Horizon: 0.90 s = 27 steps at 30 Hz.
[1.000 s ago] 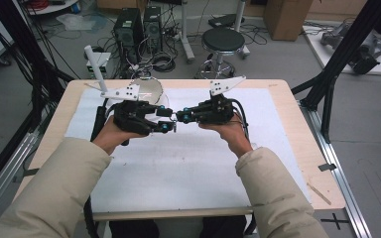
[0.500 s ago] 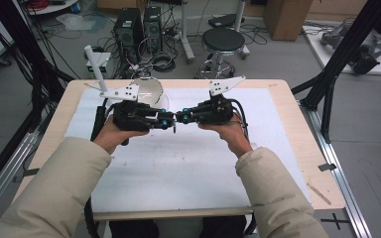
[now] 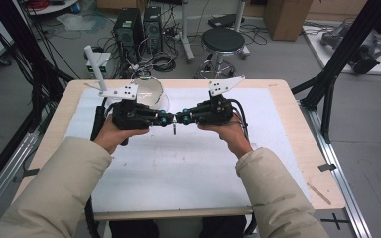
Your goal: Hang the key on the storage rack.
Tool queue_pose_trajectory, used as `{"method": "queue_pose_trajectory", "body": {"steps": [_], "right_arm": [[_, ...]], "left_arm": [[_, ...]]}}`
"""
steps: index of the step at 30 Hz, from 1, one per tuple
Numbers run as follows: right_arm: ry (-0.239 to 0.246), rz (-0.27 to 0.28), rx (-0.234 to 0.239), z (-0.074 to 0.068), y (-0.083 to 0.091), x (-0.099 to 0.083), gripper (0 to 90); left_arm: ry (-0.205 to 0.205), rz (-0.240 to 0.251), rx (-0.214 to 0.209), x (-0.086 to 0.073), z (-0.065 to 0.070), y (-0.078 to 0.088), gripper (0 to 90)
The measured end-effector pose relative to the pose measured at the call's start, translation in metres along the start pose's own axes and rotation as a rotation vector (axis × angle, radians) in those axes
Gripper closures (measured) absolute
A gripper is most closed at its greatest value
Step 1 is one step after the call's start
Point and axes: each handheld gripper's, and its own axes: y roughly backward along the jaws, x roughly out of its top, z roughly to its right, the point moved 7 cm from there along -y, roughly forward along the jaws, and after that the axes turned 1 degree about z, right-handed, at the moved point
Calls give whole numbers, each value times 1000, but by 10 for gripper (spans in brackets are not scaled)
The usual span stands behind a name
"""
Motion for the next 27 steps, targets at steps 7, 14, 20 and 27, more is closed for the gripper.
{"method": "queue_pose_trajectory", "body": {"steps": [7,14,20,27], "right_arm": [[20,5,-3,0,0,0,884],[4,47,7,0,1,-1,538],[30,58,-198,5,9,-2,4],[29,90,-360,-1,51,-21,4]], "left_arm": [[-5,-5,-2,0,1,0,883],[-13,-21,8,-1,0,3,884],[-22,-27,26,2,-5,13,884],[-26,-42,69,13,-19,40,884]]}}
